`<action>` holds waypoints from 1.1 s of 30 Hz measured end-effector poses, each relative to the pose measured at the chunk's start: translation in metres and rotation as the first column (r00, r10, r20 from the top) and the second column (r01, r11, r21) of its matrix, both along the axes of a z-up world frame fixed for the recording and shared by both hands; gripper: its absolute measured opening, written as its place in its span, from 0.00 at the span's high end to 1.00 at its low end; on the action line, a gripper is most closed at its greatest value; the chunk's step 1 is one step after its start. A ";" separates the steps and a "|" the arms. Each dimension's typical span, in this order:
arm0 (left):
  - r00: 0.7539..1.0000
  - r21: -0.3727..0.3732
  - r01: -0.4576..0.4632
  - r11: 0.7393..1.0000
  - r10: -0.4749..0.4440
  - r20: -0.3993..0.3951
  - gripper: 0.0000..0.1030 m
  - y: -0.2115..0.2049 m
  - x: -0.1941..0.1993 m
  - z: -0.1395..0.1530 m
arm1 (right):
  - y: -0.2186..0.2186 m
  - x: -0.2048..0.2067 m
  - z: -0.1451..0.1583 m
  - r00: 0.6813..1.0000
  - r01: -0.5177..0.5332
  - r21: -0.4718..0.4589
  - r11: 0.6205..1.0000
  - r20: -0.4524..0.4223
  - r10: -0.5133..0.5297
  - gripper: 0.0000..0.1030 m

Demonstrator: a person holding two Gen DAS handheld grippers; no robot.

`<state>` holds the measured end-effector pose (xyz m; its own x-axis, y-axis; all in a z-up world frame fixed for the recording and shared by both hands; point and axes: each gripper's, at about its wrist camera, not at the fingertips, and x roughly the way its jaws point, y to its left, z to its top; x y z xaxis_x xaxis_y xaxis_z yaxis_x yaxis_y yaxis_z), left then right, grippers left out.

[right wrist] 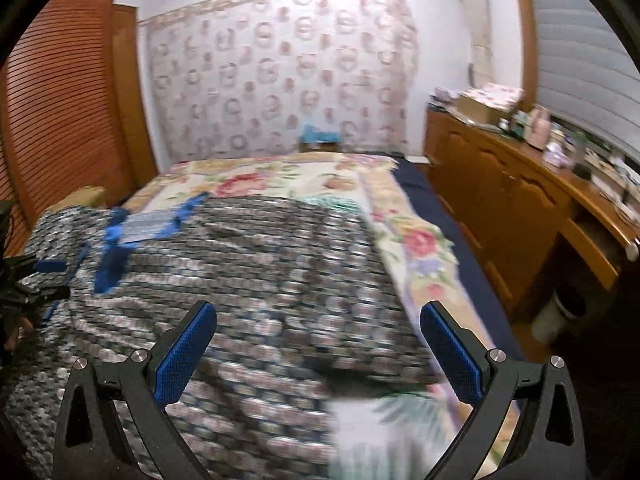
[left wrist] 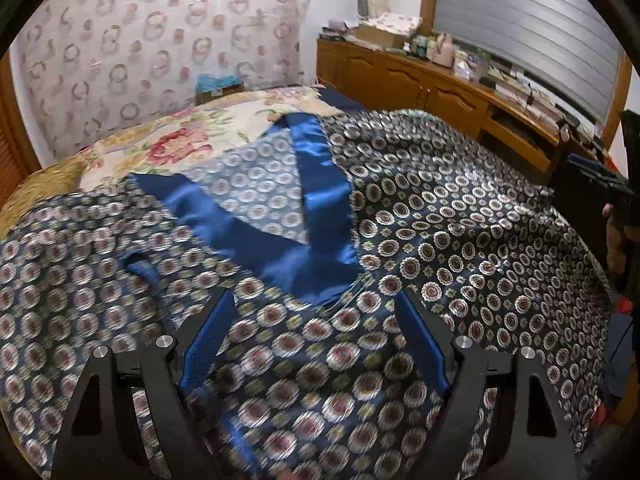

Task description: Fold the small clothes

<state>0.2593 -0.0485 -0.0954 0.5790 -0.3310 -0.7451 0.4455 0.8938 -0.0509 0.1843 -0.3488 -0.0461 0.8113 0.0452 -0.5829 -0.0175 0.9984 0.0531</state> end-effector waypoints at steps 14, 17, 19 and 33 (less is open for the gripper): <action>0.996 0.076 0.082 0.994 -0.079 -0.049 0.00 -0.033 0.003 -0.025 | -0.017 0.034 -0.034 0.986 0.008 0.110 0.994 -0.167 0.011 0.01; 0.996 0.075 0.082 0.994 -0.079 -0.050 0.00 -0.032 0.003 -0.024 | -0.030 0.038 -0.031 0.980 0.001 0.140 0.990 -0.196 0.027 0.02; 0.996 0.077 0.082 0.994 -0.078 -0.050 0.00 -0.032 0.004 -0.024 | -0.044 0.036 -0.026 0.978 0.004 0.165 0.986 -0.205 0.031 0.04; 0.997 0.077 0.064 0.995 -0.061 -0.048 0.00 -0.033 0.002 -0.024 | -0.069 0.050 -0.031 0.964 -0.021 0.153 0.988 -0.259 0.061 0.83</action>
